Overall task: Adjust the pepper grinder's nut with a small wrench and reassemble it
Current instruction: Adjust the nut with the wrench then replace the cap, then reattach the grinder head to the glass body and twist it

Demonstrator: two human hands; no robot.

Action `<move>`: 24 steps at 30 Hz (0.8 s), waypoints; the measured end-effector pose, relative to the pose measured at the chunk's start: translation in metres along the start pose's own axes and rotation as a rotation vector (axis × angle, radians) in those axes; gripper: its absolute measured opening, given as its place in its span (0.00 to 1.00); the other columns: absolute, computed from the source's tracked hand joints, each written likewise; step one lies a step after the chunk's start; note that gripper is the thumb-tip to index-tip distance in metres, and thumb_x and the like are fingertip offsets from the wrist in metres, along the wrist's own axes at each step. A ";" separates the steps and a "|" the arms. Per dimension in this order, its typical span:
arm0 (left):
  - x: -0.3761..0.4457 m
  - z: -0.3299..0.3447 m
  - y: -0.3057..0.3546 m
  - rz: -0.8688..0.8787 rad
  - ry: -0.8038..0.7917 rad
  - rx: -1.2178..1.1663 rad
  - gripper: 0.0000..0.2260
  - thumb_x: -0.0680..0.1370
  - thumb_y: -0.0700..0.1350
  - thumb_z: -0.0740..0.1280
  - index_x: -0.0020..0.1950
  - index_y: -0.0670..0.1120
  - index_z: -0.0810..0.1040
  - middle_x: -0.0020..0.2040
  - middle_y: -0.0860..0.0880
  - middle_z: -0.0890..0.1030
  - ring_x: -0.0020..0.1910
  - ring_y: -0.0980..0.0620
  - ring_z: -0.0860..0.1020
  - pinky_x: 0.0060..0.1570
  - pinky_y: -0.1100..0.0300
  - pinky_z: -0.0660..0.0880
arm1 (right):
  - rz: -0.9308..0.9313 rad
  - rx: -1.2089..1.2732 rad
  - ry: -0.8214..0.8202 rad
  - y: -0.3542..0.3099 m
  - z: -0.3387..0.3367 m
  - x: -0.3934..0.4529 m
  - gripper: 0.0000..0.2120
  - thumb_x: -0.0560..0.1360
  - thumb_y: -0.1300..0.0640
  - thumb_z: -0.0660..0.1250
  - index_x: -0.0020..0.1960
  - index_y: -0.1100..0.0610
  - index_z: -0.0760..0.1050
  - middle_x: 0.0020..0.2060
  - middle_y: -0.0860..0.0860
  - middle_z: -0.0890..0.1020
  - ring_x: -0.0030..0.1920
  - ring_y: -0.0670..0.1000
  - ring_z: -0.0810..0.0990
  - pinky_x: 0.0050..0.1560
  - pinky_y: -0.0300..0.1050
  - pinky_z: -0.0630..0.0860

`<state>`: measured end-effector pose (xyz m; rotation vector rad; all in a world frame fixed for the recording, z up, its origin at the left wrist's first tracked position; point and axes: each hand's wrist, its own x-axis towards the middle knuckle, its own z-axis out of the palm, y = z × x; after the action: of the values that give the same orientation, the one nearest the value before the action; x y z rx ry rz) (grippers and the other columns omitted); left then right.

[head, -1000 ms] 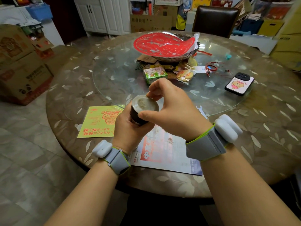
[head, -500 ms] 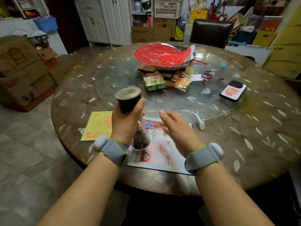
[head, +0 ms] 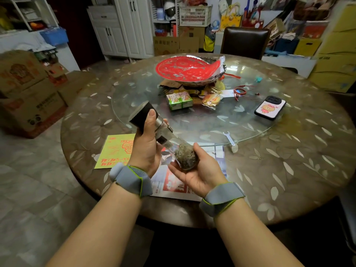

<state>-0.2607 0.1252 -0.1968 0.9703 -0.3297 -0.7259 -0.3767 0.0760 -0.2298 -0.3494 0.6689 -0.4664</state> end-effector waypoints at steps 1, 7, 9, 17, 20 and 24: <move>-0.002 -0.003 -0.001 -0.031 0.015 0.030 0.26 0.69 0.59 0.70 0.61 0.46 0.74 0.51 0.47 0.81 0.50 0.51 0.80 0.39 0.61 0.79 | -0.065 -0.020 0.024 -0.004 -0.001 0.000 0.17 0.79 0.49 0.62 0.56 0.63 0.74 0.48 0.62 0.79 0.44 0.59 0.78 0.40 0.56 0.83; -0.007 -0.046 -0.018 0.053 0.334 0.363 0.36 0.73 0.63 0.66 0.76 0.52 0.59 0.69 0.54 0.64 0.67 0.53 0.69 0.68 0.47 0.69 | -0.779 -0.678 0.200 -0.043 0.009 -0.008 0.18 0.71 0.40 0.69 0.52 0.51 0.75 0.48 0.54 0.82 0.49 0.56 0.82 0.46 0.60 0.82; -0.011 -0.051 -0.019 0.121 0.266 0.480 0.42 0.66 0.66 0.66 0.76 0.53 0.58 0.70 0.53 0.60 0.70 0.54 0.65 0.70 0.47 0.67 | -1.002 -0.962 0.207 -0.056 0.021 -0.016 0.22 0.67 0.37 0.69 0.56 0.49 0.75 0.50 0.51 0.80 0.52 0.55 0.81 0.46 0.58 0.81; -0.026 -0.031 -0.026 0.141 -0.267 0.993 0.54 0.62 0.54 0.80 0.78 0.57 0.48 0.69 0.56 0.67 0.70 0.60 0.64 0.71 0.55 0.63 | -1.310 -1.477 0.158 -0.067 0.068 -0.035 0.31 0.66 0.38 0.73 0.60 0.56 0.73 0.52 0.51 0.81 0.52 0.51 0.78 0.51 0.42 0.73; -0.028 -0.026 -0.027 0.157 -0.309 1.012 0.57 0.63 0.48 0.82 0.78 0.57 0.44 0.61 0.64 0.70 0.64 0.60 0.69 0.66 0.59 0.66 | -1.278 -1.385 0.127 -0.064 0.069 -0.036 0.31 0.65 0.39 0.74 0.59 0.56 0.73 0.50 0.49 0.80 0.51 0.50 0.78 0.52 0.46 0.76; -0.029 -0.024 -0.028 0.194 -0.258 0.949 0.51 0.66 0.42 0.80 0.78 0.53 0.50 0.50 0.62 0.78 0.48 0.75 0.76 0.48 0.78 0.71 | -1.264 -1.216 0.127 -0.058 0.066 -0.033 0.30 0.63 0.41 0.77 0.57 0.56 0.73 0.49 0.47 0.79 0.50 0.48 0.78 0.51 0.42 0.76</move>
<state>-0.2801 0.1501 -0.2315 1.7049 -1.0383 -0.5005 -0.3734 0.0544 -0.1383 -1.9638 0.7364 -1.2502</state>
